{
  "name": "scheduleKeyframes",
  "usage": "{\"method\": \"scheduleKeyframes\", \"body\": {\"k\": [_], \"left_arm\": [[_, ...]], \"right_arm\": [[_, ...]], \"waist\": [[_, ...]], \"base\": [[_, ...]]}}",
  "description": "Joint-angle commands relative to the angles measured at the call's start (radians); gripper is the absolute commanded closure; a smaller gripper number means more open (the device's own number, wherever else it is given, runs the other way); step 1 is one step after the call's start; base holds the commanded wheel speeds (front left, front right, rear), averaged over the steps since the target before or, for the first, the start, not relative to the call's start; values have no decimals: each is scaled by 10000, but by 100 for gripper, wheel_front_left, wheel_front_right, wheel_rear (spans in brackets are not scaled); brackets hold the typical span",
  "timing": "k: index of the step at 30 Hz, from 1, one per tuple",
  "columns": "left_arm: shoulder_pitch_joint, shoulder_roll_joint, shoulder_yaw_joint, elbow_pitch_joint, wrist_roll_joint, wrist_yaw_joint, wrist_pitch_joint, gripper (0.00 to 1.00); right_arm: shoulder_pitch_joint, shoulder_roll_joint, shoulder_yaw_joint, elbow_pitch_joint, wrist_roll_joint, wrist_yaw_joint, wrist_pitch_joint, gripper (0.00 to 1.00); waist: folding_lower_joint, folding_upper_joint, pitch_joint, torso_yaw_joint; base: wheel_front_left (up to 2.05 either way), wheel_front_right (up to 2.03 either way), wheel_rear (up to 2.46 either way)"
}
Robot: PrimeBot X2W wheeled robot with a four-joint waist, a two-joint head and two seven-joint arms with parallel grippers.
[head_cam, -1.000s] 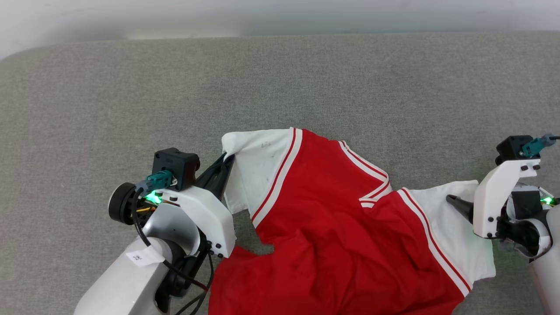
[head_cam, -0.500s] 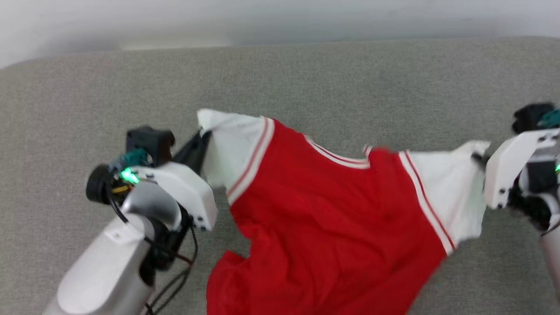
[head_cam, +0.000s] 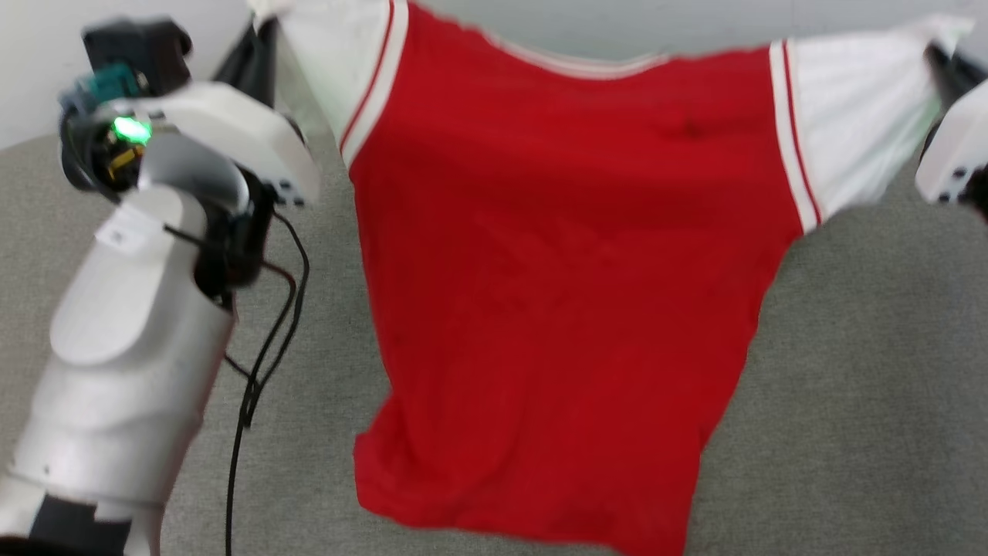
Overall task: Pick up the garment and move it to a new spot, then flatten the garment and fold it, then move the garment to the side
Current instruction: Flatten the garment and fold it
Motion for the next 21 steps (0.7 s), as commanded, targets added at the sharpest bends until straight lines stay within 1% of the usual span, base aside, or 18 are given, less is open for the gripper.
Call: {"method": "scheduleKeyframes", "body": {"k": [1, 6, 12, 16, 21], "left_arm": [[-335, -50, 89, 267, 18, -60, -144, 100], [-2167, -138, 400, 1662, 51, -286, -679, 100], [-4330, 189, 575, 2898, 340, -512, -1216, 100], [-5508, 400, 755, 3337, 343, -686, -1454, 100], [-6630, 662, 891, 3472, 401, -775, -1572, 100]], "right_arm": [[-339, 49, -19, 20, -119, -7, -142, 100], [-1795, 74, -74, 237, -280, -7, -640, 100], [-3695, 86, -119, 525, -522, -7, -1328, 100], [-4903, 31, -121, 699, -491, -7, -1704, 100], [-6254, -35, -95, 791, -315, -7, -1916, 100]], "waist": [[0, 0, 71, -3], [0, 0, 492, -75], [0, 0, 1124, -209], [0, 0, 1665, -261], [0, 0, 2531, -304]], "base": [[0, 0, 0], [0, 0, 0], [0, 0, 0], [0, 0, 0], [0, 0, 0]]}}
